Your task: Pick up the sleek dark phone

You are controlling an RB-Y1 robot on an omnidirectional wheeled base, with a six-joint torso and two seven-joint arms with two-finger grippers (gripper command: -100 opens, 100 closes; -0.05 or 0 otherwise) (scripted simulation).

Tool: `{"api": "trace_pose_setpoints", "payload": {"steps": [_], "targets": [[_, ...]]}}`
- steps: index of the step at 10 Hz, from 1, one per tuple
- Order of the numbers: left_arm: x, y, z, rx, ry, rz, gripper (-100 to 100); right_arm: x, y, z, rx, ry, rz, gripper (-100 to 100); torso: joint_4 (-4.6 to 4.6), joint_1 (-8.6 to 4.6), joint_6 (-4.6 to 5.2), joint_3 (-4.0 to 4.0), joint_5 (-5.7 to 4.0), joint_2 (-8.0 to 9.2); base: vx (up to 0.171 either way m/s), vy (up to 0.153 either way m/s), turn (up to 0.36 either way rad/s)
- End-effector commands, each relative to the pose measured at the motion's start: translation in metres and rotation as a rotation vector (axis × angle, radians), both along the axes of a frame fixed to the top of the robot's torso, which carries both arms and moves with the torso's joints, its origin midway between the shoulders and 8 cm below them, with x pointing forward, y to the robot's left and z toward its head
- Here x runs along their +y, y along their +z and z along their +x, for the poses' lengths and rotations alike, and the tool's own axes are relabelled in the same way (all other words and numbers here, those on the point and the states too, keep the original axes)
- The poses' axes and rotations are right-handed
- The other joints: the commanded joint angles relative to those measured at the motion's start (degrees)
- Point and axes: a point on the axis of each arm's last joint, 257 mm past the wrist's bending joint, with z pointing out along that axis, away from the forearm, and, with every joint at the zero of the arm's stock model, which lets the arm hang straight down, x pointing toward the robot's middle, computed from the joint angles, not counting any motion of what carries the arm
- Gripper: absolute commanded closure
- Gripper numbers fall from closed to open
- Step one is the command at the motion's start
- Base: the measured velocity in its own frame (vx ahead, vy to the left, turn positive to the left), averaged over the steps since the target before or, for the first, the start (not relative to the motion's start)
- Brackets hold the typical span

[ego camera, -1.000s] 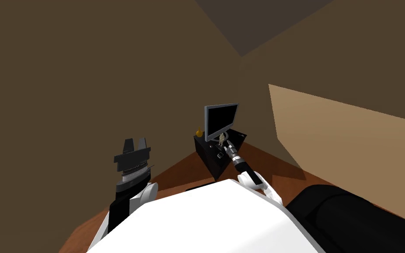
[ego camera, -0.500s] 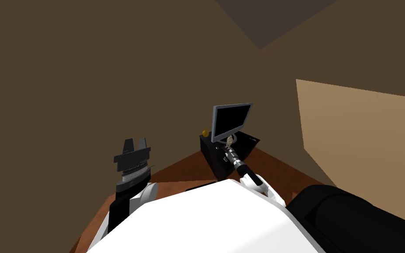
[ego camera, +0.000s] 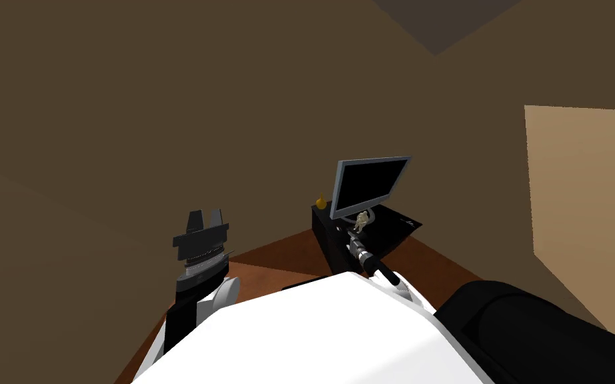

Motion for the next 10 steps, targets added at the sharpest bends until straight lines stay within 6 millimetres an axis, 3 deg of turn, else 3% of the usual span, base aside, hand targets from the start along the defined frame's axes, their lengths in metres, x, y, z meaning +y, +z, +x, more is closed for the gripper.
{"api": "trace_pose_setpoints", "payload": {"steps": [1, 2, 3, 4, 5, 6, 8, 9, 10], "targets": [[0.000, 0.000, 0.000, 0.000, 0.000, 0.000, 0, -0.012, -0.035, -0.023, 0.108, -0.024, 0.013, -100, 0.00, 0.00, 0.00, 0.00, 0.00, 0.00, 0.029, -0.020, 0.421], [0.000, 0.000, 0.000, 0.000, 0.000, 0.000, 0, -0.013, -0.040, -0.026, 0.124, -0.028, 0.014, -100, 0.00, -0.08, 0.01, -0.01, -0.01, -0.02, 0.028, -0.026, 0.170], [0.000, 0.000, 0.000, 0.000, 0.000, 0.000, 0, -0.020, -0.060, -0.041, 0.187, -0.044, 0.019, -100, -0.01, -0.07, 0.07, -0.01, -0.02, -0.01, 0.026, -0.024, 0.348], [0.000, 0.000, 0.000, 0.000, 0.000, 0.000, 0, -0.021, -0.064, -0.043, 0.203, -0.046, 0.020, -100, 0.00, -0.06, 0.00, -0.01, -0.02, -0.02, 0.023, -0.030, 0.164], [0.000, 0.000, 0.000, 0.000, 0.000, 0.000, 0, -0.028, -0.085, -0.061, 0.273, -0.063, 0.025, -100, 0.00, -0.06, 0.08, -0.01, -0.01, 0.00, 0.023, -0.026, 0.320], [0.000, 0.000, 0.000, 0.000, 0.000, 0.000, 0, -0.028, -0.086, -0.062, 0.280, -0.064, 0.025, -100, 0.00, -0.06, 0.02, 0.00, -0.01, 0.00, 0.018, -0.032, 0.132], [0.000, 0.000, 0.000, 0.000, 0.000, 0.000, 0, -0.042, -0.123, -0.099, 0.416, -0.097, 0.030, -100, 0.00, -0.10, 0.04, 0.01, -0.02, 0.01, 0.016, -0.050, 0.303], [0.000, 0.000, 0.000, 0.000, 0.000, 0.000, 0, -0.042, -0.126, -0.103, 0.432, -0.099, 0.031, -100, 0.00, -0.21, 0.04, 0.01, -0.03, 0.02, 0.011, -0.061, 0.225], [0.000, 0.000, 0.000, 0.000, 0.000, 0.000, 0, -0.048, -0.143, -0.122, 0.500, -0.114, 0.032, -100, 0.01, -0.18, 0.07, 0.02, -0.04, 0.03, 0.017, -0.052, 0.325]]}}
